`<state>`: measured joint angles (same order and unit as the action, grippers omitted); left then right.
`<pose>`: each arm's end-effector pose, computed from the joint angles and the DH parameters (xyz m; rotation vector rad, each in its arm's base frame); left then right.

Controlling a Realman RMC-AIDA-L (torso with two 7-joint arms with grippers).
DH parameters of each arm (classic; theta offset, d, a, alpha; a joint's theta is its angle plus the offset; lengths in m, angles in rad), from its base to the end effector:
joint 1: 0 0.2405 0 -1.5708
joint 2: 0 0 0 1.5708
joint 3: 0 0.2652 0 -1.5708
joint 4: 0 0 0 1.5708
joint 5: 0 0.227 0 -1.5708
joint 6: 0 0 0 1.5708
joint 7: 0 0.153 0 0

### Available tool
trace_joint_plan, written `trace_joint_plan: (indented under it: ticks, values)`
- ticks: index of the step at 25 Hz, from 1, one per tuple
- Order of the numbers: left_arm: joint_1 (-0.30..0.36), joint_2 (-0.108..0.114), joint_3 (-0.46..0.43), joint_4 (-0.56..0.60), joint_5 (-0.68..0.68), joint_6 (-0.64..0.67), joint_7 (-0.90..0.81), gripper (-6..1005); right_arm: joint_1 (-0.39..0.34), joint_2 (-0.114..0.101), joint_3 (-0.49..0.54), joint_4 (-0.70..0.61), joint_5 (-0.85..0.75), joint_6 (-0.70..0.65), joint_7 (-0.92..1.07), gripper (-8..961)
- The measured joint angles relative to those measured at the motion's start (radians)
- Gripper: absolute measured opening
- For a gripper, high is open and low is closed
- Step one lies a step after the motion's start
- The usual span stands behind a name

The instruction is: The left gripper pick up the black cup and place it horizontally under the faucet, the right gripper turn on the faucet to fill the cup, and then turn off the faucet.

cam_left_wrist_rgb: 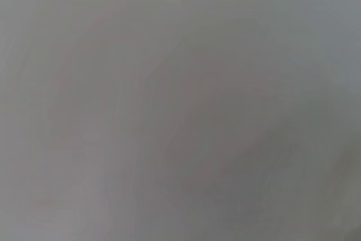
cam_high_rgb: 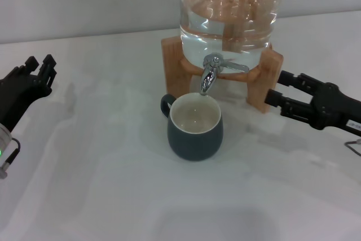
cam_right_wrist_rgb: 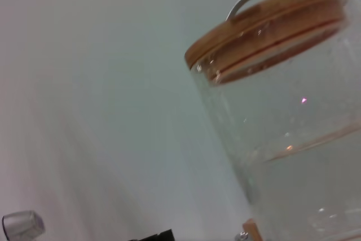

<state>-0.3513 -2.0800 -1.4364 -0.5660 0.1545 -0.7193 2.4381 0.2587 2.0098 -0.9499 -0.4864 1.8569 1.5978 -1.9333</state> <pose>-0.2964 0.3888 -0.0482 -1.8271 -0.8399 -0.8380 0.3203 0.2928 0.0195 -2.2749 0.7210 1.1839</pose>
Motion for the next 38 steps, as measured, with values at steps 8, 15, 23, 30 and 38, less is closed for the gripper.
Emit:
trace_joint_plan:
  ticks: [8,15,23,30,38]
  values:
    - [0.012,0.0,-0.001,0.001,0.001,-0.002,0.002,394,0.025,0.003,-0.096,-0.02,0.058,-0.09,0.018,841]
    - [0.018,-0.001,0.003,0.003,0.003,0.002,0.003,395,0.037,0.003,-0.132,-0.03,0.086,-0.102,0.028,841]
    - [0.02,-0.002,0.005,0.019,0.004,-0.003,0.003,396,0.042,0.003,-0.243,-0.069,0.154,-0.135,0.034,841]
    - [0.022,-0.002,0.007,0.026,0.004,-0.005,0.0,396,0.042,0.003,-0.342,-0.115,0.195,-0.185,0.042,842]
    - [0.023,0.0,0.001,0.026,0.004,-0.006,0.003,397,0.033,0.003,-0.355,-0.12,0.196,-0.152,0.035,842]
